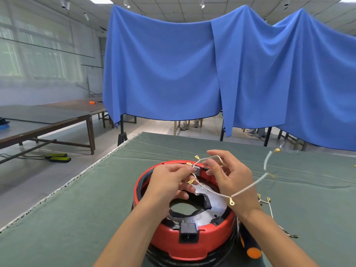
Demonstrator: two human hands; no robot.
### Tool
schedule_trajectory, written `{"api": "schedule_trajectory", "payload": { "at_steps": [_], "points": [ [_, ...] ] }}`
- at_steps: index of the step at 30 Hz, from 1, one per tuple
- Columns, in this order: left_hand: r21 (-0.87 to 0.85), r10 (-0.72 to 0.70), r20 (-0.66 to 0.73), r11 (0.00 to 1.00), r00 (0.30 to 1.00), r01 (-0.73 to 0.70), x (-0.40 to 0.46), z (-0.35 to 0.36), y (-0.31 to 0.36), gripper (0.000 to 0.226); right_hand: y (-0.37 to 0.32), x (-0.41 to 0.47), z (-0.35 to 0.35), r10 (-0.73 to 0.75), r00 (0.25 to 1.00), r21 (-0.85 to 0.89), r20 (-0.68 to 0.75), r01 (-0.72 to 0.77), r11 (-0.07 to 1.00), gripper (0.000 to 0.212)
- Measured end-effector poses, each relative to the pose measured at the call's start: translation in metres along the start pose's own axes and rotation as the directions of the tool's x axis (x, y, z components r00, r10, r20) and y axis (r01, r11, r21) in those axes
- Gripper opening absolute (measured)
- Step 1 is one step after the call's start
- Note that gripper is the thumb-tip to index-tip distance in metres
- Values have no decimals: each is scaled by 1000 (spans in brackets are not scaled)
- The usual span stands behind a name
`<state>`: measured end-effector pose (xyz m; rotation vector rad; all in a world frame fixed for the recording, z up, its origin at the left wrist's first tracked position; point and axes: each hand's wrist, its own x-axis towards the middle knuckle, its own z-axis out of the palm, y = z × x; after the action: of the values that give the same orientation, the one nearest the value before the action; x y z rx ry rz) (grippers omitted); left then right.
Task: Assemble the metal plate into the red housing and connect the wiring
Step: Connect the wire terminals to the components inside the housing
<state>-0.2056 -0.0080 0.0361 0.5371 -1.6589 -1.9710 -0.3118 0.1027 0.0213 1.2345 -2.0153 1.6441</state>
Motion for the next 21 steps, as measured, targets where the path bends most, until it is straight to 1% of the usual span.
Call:
{"api": "schedule_trajectory", "payload": {
  "at_steps": [2,4,6,8,11,13,14,16,17,19,21],
  "points": [
    [-13,40,-55,999,998,-41,1,-1,0,15,3,-2,-4,50,999,-33,13,-50,998,15],
    [-5,93,-102,996,990,-94,2,-1,0,14,6,-2,-9,103,995,-28,-2,-103,994,15],
    [4,148,-149,989,978,-149,2,-2,-1,14,7,-1,-13,166,986,44,-5,-165,985,15],
    [14,191,-193,981,963,-192,2,-2,-1,12,7,3,-17,255,967,181,-18,-248,952,17],
    [22,215,-270,976,939,-217,3,-4,-2,13,7,11,-25,445,893,382,-63,-391,838,21],
    [23,210,-338,976,918,-215,6,-6,-3,17,11,14,-29,547,834,427,-70,-470,773,23],
    [28,205,-367,977,907,-209,8,-7,-4,20,13,14,-31,574,816,425,-67,-497,756,24],
    [65,201,-408,979,891,-191,11,-9,-5,25,15,14,-32,593,802,422,-65,-516,745,25],
    [112,212,-415,977,885,-181,12,-10,-6,26,14,13,-31,588,806,433,-65,-508,745,26],
    [256,257,-393,953,883,-163,15,-14,-5,27,11,12,-30,556,829,454,-62,-473,756,25],
    [391,287,-341,910,895,-142,20,-20,1,28,6,12,-29,525,850,462,-43,-449,765,29]
  ]
}}
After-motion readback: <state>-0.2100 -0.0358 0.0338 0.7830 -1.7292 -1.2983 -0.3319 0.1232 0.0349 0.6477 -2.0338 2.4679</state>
